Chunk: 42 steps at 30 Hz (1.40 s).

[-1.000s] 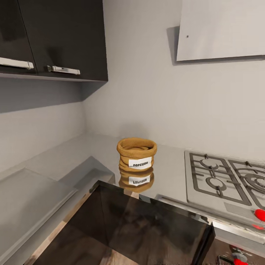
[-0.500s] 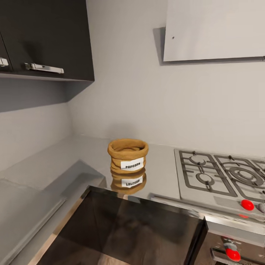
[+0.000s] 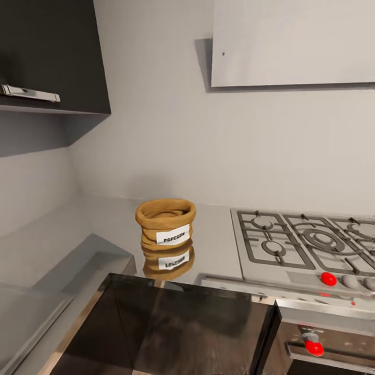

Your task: In the kitchen, take the popcorn bag from the countertop, put it into the microwave, and heat it until the popcorn is cooked so the cooked popcorn ends up inside the bag.

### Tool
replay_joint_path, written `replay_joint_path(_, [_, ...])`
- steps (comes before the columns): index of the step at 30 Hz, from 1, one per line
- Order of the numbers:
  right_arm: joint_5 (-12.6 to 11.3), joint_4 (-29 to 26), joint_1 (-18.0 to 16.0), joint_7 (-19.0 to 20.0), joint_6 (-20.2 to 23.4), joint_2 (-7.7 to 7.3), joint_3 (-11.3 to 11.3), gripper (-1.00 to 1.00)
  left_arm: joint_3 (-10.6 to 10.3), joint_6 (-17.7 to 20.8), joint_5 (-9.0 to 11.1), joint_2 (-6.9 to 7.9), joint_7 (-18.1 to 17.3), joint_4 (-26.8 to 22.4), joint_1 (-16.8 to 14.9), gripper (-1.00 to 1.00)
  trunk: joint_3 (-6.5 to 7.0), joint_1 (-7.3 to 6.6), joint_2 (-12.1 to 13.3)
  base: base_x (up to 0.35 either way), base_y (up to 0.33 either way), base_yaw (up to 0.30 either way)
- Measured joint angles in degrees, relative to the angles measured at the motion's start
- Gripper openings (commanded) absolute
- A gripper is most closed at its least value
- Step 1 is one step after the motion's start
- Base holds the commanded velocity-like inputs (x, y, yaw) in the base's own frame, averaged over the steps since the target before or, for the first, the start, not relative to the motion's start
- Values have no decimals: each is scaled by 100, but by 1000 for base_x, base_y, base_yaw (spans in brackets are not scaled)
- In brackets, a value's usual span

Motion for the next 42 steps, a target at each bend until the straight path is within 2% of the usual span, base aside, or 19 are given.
replay_joint_path(8, [0, 0, 0, -2, 6, -12, 0, 100, 0, -1, -1, 8, 0, 0, 0, 100, 0, 0, 0, 0, 0, -182])
replay_joint_path(18, [55, -1, -1, 13, 11, -35, 32, 100, 0, -2, 1, 2, 0, 1, 0, 100, 0, 0, 0, 0, 0, -6])
replay_joint_path(24, [220, -4, -1, 7, 15, -31, 36, 100, 0, -2, 1, 7, 0, 1, 0, 100, 0, 0, 0, 0, 0, 0])
replay_joint_path(39, [229, -1, 0, 0, 48, -1, 35, 100, 9, -2, -1, -14, 37, -7, 0, 100, 0, 0, 0, 0, 0, 0])
replay_joint_path(42, [229, 0, -1, -1, 51, -4, 35, 100, 8, -2, -2, -10, 39, -8, 0, 100, 53, -65, 119, 0, 0, 0])
